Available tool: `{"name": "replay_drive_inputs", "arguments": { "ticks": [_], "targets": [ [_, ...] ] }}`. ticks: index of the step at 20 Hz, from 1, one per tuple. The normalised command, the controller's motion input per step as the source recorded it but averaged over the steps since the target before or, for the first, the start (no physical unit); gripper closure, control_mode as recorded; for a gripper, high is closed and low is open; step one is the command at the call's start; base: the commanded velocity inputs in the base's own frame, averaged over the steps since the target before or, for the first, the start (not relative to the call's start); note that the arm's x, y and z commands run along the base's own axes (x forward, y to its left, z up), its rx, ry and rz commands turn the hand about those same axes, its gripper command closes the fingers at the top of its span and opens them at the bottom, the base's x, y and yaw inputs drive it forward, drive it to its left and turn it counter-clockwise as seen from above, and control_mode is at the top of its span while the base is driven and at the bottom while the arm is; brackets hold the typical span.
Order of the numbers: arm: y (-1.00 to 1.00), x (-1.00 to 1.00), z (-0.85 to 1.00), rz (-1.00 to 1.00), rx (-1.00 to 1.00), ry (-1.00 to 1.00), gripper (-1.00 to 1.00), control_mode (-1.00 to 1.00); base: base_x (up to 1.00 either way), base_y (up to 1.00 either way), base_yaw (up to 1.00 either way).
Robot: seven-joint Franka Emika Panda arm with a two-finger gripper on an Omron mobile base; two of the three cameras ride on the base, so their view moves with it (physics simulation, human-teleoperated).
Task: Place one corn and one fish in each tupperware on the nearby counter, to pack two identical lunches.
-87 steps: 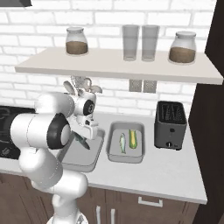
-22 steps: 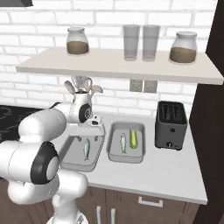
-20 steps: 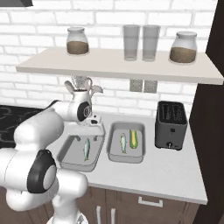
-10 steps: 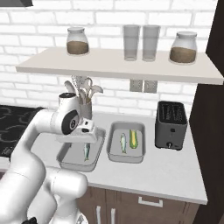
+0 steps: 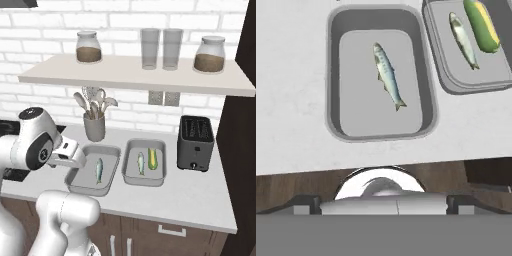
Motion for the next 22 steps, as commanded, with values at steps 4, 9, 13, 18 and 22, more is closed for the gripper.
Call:
{"name": "replay_drive_inputs", "arguments": {
  "ticks": [4,9,13,18,22],
  "targets": [
    [-0.14,-1.00,0.80,-0.14,0.11,-0.16,-1.00,-1.00,0.00,0.00,0.00],
    [-0.12,-0.64,0.28,-0.02,0.05,-0.21,-1.00,-1.00,0.00,0.00,0.00],
    [0.00,0.00,0.00,0.00,0.00,0.00,-1.00,-1.00,0.00,0.00,0.00],
    [0.00,-0.09,0.00,0.00,0.00,0.00,-1.00,1.00,-0.40,0.00,-0.04],
    [0.00,0.00,0.00,0.00,0.00,0.00,-1.00,1.00,-0.73,0.00,-0.68]
  ]
}}
